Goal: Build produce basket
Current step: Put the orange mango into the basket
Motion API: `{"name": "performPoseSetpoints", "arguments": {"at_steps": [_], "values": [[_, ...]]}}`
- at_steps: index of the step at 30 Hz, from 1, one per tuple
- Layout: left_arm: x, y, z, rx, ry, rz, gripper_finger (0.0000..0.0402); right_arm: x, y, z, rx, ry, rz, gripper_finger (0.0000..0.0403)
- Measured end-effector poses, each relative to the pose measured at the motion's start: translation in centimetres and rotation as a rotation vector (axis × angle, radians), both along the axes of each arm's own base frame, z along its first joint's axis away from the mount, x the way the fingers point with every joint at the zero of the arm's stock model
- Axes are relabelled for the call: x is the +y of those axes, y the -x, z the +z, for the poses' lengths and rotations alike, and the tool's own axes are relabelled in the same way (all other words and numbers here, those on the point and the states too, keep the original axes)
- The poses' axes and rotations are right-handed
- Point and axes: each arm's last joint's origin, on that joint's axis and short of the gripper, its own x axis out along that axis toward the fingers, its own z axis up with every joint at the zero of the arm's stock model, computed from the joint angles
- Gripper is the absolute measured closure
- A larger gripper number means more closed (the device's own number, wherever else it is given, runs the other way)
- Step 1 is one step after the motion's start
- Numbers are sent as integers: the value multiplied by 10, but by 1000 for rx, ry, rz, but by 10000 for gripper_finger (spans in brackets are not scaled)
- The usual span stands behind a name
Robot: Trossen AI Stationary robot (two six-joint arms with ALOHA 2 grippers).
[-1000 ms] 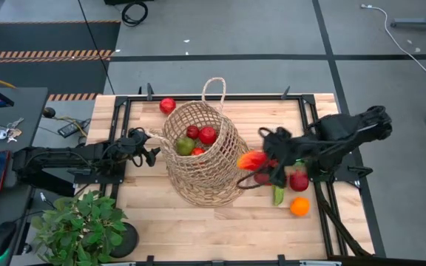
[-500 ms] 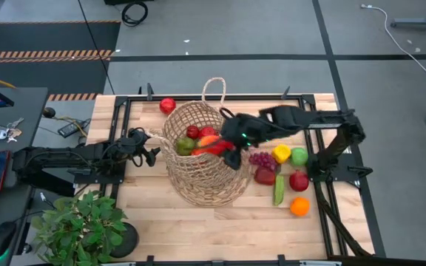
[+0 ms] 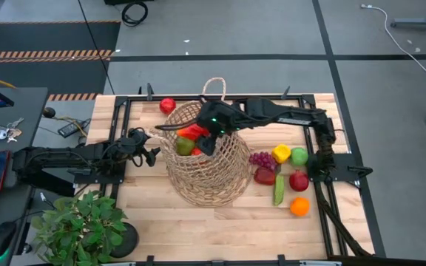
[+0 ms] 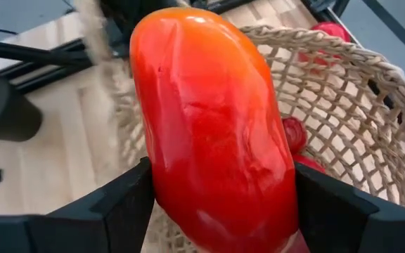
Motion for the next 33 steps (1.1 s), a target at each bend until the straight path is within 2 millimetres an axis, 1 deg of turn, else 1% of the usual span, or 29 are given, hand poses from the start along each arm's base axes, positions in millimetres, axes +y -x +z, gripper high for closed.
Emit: {"name": "performPoseSetpoints", "arguments": {"at_steps": [4,10,13,19,21,26,33], "values": [[0,0,0,1,0,0,44,-16,-15,-13,7,-20,-3,103],[0,0,0,0,0,-1,44,-34,-35,-29,-55,-101,36,103],[0,0,0,0,0,0,44,-43,-40,-37,-47,-121,34,103],[0,0,0,0,0,-1,44,-65,-40,-46,-5,-119,29,103],[0,0,0,0,0,0,44,-68,-42,-51,5,-105,59,103],[0,0,0,0,0,0,44,-68,-50,-62,16,-54,147,103],[0,0,0,1,0,-1,44,-74,-60,-92,105,-63,194,103]]}}
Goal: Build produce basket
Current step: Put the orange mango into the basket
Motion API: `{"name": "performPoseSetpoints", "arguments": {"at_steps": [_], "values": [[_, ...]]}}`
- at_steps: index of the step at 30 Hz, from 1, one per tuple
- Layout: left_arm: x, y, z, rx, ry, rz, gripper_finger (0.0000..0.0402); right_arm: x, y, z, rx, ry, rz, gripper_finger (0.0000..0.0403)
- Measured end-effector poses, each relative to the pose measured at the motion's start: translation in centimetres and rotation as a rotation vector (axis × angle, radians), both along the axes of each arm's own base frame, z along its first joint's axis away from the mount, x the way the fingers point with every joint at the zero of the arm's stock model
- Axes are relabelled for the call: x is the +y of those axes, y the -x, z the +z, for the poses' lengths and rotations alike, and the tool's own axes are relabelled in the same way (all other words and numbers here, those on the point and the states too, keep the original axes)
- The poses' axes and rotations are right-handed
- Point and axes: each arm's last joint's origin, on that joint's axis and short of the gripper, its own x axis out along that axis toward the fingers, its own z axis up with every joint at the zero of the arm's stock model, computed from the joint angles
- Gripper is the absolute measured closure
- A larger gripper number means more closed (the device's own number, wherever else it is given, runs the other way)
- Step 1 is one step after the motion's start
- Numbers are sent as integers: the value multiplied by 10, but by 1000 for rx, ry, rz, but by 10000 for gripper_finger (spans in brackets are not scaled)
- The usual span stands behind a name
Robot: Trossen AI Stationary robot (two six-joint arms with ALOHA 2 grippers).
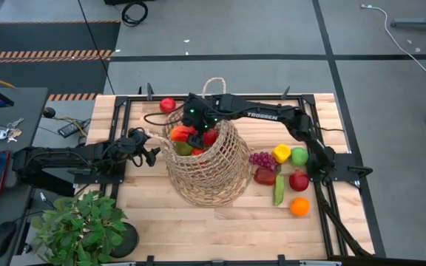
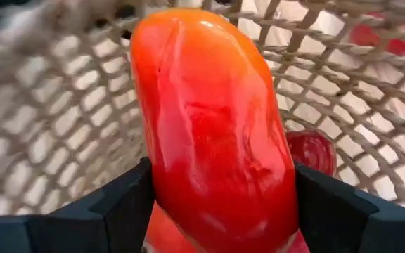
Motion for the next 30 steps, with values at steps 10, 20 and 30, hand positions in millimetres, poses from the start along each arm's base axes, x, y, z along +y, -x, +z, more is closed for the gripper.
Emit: {"name": "performPoseSetpoints", "arguments": {"at_steps": [10,20,30], "values": [[0,0,0,-1,0,0,44,-4,-12,-48,149,43,93,103],[0,0,0,-1,0,1,44,4,-6,-57,254,52,161,100],[0,0,0,-1,0,0,44,14,-2,-58,309,33,163,53]]}}
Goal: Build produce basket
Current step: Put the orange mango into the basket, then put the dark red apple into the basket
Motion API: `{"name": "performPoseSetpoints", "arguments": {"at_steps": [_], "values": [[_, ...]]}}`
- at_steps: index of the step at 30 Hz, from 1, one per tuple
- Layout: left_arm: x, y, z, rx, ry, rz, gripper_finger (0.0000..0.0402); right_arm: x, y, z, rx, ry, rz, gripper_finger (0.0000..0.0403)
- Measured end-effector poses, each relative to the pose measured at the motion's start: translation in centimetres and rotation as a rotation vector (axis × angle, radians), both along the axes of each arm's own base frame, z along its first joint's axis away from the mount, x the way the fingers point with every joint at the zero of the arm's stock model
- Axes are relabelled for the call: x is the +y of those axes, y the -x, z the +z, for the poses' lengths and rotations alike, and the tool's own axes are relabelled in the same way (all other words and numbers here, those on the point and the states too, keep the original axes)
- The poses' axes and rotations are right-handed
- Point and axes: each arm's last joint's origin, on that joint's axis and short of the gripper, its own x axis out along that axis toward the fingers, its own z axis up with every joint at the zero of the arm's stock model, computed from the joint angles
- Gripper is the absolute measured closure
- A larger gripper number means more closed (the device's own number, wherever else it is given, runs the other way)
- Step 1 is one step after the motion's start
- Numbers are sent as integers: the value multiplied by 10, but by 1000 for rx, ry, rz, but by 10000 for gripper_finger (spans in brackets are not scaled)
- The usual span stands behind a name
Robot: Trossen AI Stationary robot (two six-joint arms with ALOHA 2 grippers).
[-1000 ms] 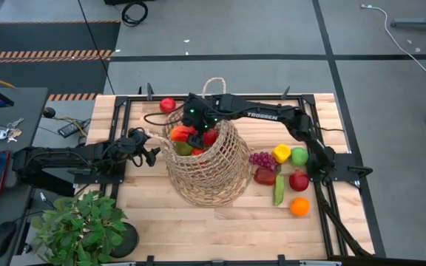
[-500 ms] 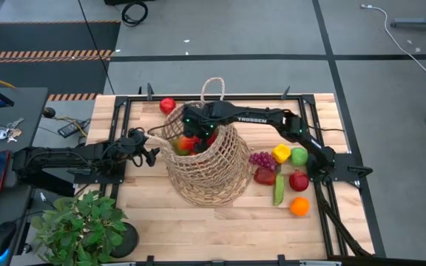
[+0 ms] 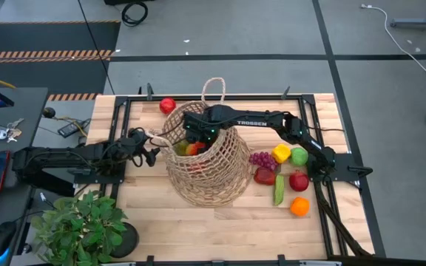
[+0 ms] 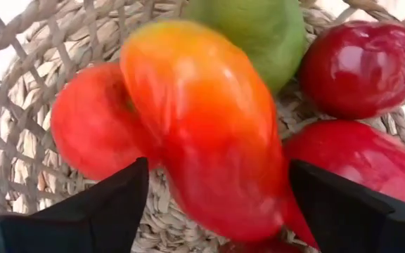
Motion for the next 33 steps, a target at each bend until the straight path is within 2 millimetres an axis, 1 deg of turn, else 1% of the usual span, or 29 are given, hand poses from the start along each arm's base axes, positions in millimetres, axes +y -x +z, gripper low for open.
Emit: {"name": "performPoseSetpoints", "arguments": {"at_steps": [5,6,9,14,19,22,25,30,33], "values": [[0,0,0,-1,0,0,44,1,5,6,17,-6,0,24],[0,0,0,0,0,0,44,1,6,7,21,-4,-2,21],[0,0,0,0,0,0,44,-1,12,17,32,31,-21,19],[0,0,0,1,0,0,44,-4,17,48,-29,129,-72,27],[0,0,0,1,0,0,44,-6,25,81,-112,243,-183,30],[0,0,0,1,0,0,44,-7,36,101,-157,299,-238,30],[0,0,0,0,0,0,44,-5,49,123,-215,318,-262,30],[0,0,0,0,0,1,44,9,74,164,-332,320,-268,31],[0,0,0,0,0,1,44,21,92,184,-372,310,-261,31]]}}
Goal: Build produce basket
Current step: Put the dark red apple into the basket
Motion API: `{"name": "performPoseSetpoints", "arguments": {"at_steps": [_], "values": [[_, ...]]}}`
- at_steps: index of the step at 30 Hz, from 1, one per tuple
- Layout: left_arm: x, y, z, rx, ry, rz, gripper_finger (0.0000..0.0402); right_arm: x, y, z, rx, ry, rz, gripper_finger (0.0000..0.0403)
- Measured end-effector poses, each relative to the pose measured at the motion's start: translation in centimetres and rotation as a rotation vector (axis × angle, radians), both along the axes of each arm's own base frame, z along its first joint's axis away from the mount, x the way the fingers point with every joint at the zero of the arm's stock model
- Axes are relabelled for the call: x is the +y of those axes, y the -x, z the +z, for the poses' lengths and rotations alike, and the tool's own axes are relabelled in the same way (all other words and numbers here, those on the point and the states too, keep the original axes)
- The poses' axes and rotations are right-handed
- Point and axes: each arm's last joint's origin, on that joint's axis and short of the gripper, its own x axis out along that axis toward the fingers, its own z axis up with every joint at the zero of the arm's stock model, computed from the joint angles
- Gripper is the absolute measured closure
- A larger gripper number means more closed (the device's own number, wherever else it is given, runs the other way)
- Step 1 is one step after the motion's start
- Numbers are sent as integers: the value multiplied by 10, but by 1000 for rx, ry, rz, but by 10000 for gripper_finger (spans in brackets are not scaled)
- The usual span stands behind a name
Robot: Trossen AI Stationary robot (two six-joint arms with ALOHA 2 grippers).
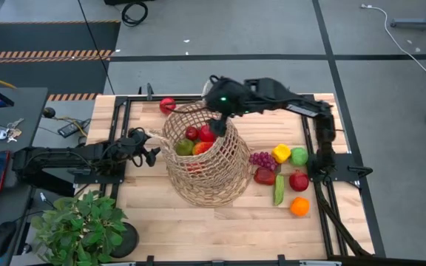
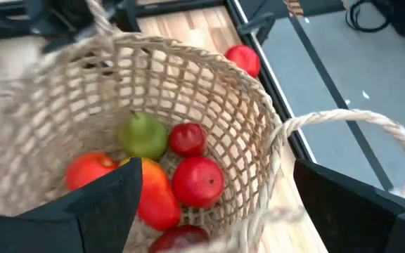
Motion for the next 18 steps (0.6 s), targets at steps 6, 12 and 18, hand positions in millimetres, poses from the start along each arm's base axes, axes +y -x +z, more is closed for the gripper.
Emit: {"name": "performPoseSetpoints", "arguments": {"at_steps": [6,12,18], "values": [[0,0,0,0,0,-1,44,21,42,20,80,-22,-24,31],[0,0,0,0,0,-1,44,43,60,13,194,-47,-31,31],[0,0,0,1,0,-1,44,69,72,-11,298,43,16,31]]}}
